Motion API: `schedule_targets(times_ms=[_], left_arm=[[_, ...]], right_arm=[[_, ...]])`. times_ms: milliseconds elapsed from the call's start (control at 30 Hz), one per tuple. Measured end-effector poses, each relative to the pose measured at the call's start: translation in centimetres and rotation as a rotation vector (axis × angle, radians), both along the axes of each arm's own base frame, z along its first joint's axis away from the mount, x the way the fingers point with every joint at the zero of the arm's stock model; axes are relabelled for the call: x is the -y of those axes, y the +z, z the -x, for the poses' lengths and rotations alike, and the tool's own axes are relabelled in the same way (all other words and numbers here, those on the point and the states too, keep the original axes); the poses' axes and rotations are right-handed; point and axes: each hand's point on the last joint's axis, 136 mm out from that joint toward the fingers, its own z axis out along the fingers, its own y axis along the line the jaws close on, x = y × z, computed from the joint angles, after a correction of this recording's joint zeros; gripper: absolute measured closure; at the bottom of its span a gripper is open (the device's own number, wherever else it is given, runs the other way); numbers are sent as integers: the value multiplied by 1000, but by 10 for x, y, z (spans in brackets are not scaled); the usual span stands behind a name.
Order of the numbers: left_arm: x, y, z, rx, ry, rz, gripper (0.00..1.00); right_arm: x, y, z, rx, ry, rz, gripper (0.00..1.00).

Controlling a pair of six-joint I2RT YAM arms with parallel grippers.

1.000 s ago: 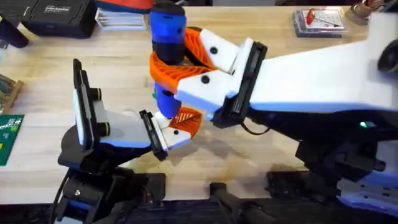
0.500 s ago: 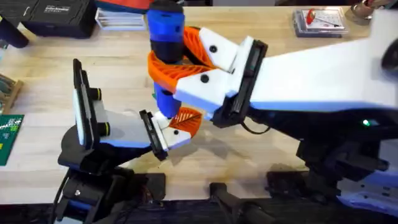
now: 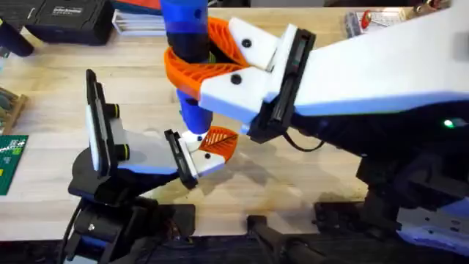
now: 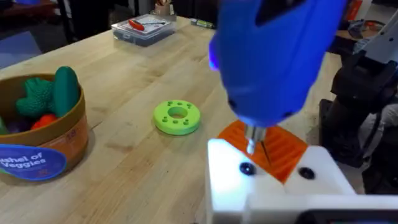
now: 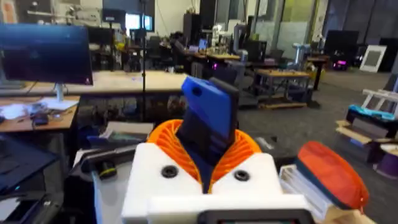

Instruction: Pick up the gripper from the table and insert it into the empty holder that is missing its gripper. Then pick up a screw, insert it into the mounting hole, and use the screwdriver to tighten it. Finally, clean up the table by picking up the vegetable and placing it into the bucket.

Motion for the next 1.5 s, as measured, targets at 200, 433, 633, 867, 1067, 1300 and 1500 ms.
schedule_targets(times_ms=[200,433,633,867,1067,1300,1500], left_arm=[[0,0,0,0,0,0,996],[0,0,0,0,2,0,996],[0,0,-1,0,4,0,996],[0,0,-1,0,5,0,996],[-1,0,-1,1,8,0,996],[-1,0,-2,1,11,0,996],[-1,0,-2,1,11,-1,996]], right_arm=[[-2,-9,-1,-15,2,36,977],[4,-18,-14,115,-80,153,978],[36,-62,-65,134,-290,394,978],[92,-115,-113,130,-498,703,978],[160,-160,-148,138,-658,1043,978],[232,-233,-183,157,-676,1531,978],[259,-293,-189,100,-546,1747,978]])
